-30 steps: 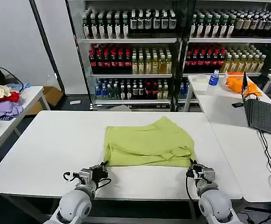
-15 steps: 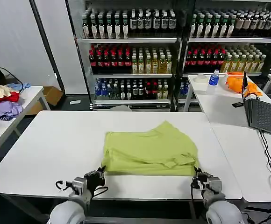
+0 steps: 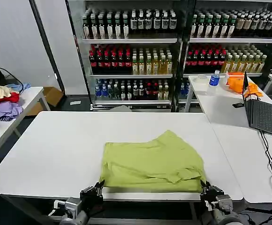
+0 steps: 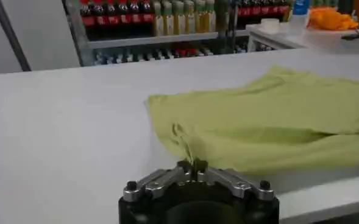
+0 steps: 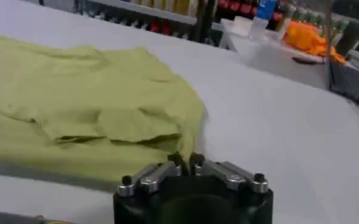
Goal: Fold and organize the clothes.
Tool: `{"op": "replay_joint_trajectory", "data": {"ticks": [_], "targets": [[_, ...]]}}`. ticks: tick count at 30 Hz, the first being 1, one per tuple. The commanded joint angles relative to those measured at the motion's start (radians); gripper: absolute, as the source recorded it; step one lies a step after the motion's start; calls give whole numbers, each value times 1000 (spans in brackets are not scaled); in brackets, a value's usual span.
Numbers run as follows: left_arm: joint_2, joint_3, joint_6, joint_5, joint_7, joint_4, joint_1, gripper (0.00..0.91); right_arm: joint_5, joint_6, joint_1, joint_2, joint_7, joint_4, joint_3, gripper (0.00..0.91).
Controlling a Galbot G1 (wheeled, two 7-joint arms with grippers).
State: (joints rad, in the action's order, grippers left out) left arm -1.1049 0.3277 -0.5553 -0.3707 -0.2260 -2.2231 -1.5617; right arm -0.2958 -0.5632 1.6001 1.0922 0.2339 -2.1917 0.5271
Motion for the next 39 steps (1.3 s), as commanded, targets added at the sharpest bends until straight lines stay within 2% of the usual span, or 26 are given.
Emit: {"op": "replay_joint_trajectory", "data": {"ticks": [1, 3, 8, 10, 13, 18, 22, 29, 39], "targets": [[16, 59, -11, 15, 10, -79, -60, 907, 17, 17, 40, -5, -7, -63, 34, 907], [28, 82, -11, 6, 13, -73, -43, 907, 8, 37, 25, -13, -15, -68, 42, 907], [69, 115, -20, -86, 8, -46, 35, 907, -97, 46, -89, -40, -2, -34, 41, 907], [84, 104, -18, -112, -3, 2, 97, 907, -145, 27, -207, -52, 12, 9, 5, 907], [100, 68, -21, -168, -21, 87, 222, 907, -192, -3, -390, -49, 41, 121, -103, 907], [107, 2, -22, -241, -38, 266, 422, 907, -198, -14, -642, -22, 60, 326, -253, 907], [97, -76, -22, -259, -47, 402, 561, 907, -197, -15, -784, 12, 73, 496, -326, 907], [47, -194, -21, -206, -52, 621, 733, 907, -202, -14, -937, 75, 73, 698, -418, 907], [-9, -271, -21, -199, -47, 769, 849, 907, -250, -14, -1091, 147, 54, 930, -481, 907]]}}
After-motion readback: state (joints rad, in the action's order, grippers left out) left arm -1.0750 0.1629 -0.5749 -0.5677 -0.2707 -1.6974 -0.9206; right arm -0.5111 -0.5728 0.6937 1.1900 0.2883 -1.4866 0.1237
